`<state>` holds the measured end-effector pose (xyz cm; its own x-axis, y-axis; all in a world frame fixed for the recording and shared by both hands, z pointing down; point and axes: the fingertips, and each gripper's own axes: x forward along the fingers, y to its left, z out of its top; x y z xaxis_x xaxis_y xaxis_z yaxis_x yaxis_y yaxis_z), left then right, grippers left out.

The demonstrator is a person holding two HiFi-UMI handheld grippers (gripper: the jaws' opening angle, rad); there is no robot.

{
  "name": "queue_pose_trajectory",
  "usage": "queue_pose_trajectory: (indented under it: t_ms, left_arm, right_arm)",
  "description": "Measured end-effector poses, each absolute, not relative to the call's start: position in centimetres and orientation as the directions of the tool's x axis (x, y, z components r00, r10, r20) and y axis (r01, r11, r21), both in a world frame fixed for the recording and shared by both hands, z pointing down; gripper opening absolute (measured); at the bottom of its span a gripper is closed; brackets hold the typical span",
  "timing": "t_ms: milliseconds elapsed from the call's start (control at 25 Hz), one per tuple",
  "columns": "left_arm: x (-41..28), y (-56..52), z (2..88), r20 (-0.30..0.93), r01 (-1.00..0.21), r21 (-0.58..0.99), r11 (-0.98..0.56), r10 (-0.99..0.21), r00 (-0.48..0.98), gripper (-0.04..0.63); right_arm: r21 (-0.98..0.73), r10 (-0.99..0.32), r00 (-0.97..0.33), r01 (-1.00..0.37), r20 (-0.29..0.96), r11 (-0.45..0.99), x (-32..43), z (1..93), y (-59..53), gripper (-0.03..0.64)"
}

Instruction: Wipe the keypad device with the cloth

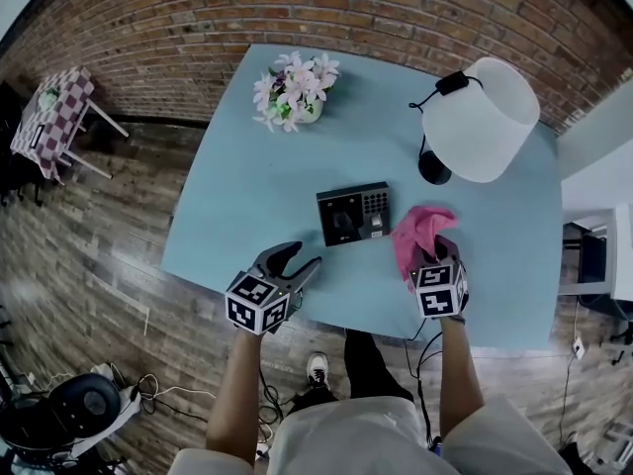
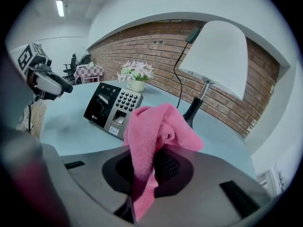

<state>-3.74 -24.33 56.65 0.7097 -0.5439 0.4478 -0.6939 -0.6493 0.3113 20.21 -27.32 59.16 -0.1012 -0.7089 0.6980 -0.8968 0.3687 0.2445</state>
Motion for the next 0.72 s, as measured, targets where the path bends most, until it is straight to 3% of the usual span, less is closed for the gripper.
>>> queue_pose_trajectory:
  t_ms: [200,440,720]
  left_arm:
    - [-3.9,-24.3,54.3,0.457,-0.748,0.190,-0.636,-0.617,0.641,0.098]
    - [-4.4,-23.9,50.4,0.388,-0.789,0.107,-0.606,-0.705,0.594,0.009]
    - [-4.1,-21.1,46.7,0.350,-0.786,0.052,-0.617,-0.725,0.593,0.011]
  right_arm:
    - [0.231,-0.759,-0.116,-0.913,0.641,0.335,20.2,55.2,-26.1,0.058]
    - [0.175,-0.807,-0.160,-0.935,0.568,0.309,19.7,50.3,-24.6,0.057]
    - [0.081,-0.840,-0.248,-0.942,0.482,0.325,17.6,45.4,-21.0,0.057]
